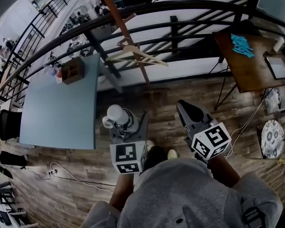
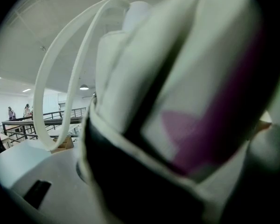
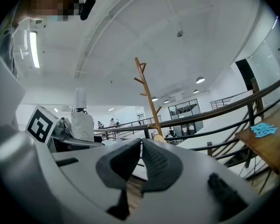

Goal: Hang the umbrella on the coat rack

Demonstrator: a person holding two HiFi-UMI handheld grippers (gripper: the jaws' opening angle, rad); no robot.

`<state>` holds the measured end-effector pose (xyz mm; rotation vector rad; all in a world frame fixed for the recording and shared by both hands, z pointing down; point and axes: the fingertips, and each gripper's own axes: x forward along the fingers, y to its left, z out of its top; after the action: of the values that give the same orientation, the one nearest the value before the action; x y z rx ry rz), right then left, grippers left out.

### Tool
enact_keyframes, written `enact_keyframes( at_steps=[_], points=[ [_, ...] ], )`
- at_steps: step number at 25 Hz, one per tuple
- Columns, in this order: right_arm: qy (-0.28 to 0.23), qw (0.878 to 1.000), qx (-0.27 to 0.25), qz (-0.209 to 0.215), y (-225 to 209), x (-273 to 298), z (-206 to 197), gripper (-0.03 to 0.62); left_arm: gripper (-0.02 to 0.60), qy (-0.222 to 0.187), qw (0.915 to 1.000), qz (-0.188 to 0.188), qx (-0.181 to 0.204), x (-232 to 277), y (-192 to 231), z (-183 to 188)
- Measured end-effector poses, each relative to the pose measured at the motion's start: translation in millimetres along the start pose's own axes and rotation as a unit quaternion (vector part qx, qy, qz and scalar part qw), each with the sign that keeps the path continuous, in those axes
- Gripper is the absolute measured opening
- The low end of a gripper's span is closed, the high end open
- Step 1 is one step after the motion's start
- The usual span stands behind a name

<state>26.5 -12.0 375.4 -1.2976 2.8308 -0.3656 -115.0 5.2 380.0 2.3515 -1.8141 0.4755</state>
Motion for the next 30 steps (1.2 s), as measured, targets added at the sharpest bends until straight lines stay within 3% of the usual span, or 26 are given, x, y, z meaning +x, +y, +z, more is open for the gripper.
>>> enact_keyframes(
  at_steps=[10, 30],
  points=[
    [0.008, 1.0, -0.001, -0.005, -6, 19, -2, 0.026, 0.298, 0.009, 0.9999, -0.008, -0.001, 21, 14, -2],
    [0.008, 0.999, -0.013, -0.03, -86, 129, 31, 0.026, 0.298, 0.008, 0.9996, -0.029, 0.0, 149, 61, 36]
  ],
)
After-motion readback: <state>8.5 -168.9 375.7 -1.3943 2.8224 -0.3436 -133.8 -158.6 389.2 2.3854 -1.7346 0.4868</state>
